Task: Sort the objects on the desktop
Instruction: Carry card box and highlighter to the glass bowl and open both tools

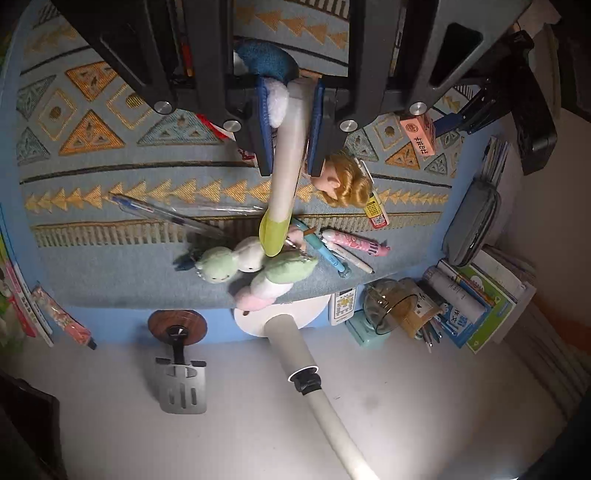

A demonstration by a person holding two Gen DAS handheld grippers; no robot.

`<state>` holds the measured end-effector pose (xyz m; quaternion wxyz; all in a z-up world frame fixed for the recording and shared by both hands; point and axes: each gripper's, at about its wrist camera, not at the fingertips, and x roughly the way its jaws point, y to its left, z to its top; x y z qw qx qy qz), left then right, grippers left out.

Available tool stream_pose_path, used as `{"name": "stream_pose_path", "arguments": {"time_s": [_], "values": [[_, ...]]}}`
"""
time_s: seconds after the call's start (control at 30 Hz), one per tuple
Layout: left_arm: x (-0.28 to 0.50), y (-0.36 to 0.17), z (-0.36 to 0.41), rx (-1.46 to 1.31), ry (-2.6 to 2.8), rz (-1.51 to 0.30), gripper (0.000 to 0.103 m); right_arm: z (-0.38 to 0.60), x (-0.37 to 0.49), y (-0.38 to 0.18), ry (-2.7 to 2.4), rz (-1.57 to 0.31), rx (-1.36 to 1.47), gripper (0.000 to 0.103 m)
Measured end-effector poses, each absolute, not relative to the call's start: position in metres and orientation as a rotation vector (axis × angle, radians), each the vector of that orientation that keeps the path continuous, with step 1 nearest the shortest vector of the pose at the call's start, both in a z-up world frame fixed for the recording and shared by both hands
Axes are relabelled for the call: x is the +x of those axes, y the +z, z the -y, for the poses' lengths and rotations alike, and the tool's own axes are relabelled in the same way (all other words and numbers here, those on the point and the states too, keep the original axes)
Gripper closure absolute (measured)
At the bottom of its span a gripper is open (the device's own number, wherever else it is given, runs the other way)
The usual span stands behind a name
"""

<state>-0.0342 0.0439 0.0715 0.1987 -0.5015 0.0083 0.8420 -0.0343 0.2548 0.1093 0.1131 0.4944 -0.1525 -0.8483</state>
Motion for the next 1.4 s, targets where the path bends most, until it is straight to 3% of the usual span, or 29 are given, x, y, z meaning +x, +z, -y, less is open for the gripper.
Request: {"name": "stream_pose_path", "arguments": {"time_s": [0.33, 0.6, 0.83, 1.07, 1.27, 1.4], "values": [[-0.019, 0.095, -0.185, -1.277, 2.147, -0.178, 0.043, -0.364, 0.038, 0.129, -2.665, 0.611, 1.494, 0.084], [0.003, 0.13, -0.302, -1.123, 2.015, -0.235, 0.043, -0.43, 0.084, 0.175, -2.857, 0.541, 1.368, 0.084], [0.016, 0.155, -0.396, -0.989, 1.947, -0.28, 0.043, -0.509, 0.115, 0.188, -3.009, 0.607, 1.336, 0.084], [0.008, 0.154, -0.474, -0.967, 1.925, -0.275, 0.043, -0.585, 0.134, 0.172, -3.049, 0.776, 1.381, 0.084], [-0.012, 0.132, -0.526, -1.072, 1.911, -0.307, 0.043, -0.622, 0.126, 0.172, -3.093, 0.754, 1.387, 0.084], [-0.02, 0.12, -0.543, -1.15, 1.905, -0.285, 0.043, -0.643, 0.109, 0.155, -3.039, 0.837, 1.414, 0.083]]}}
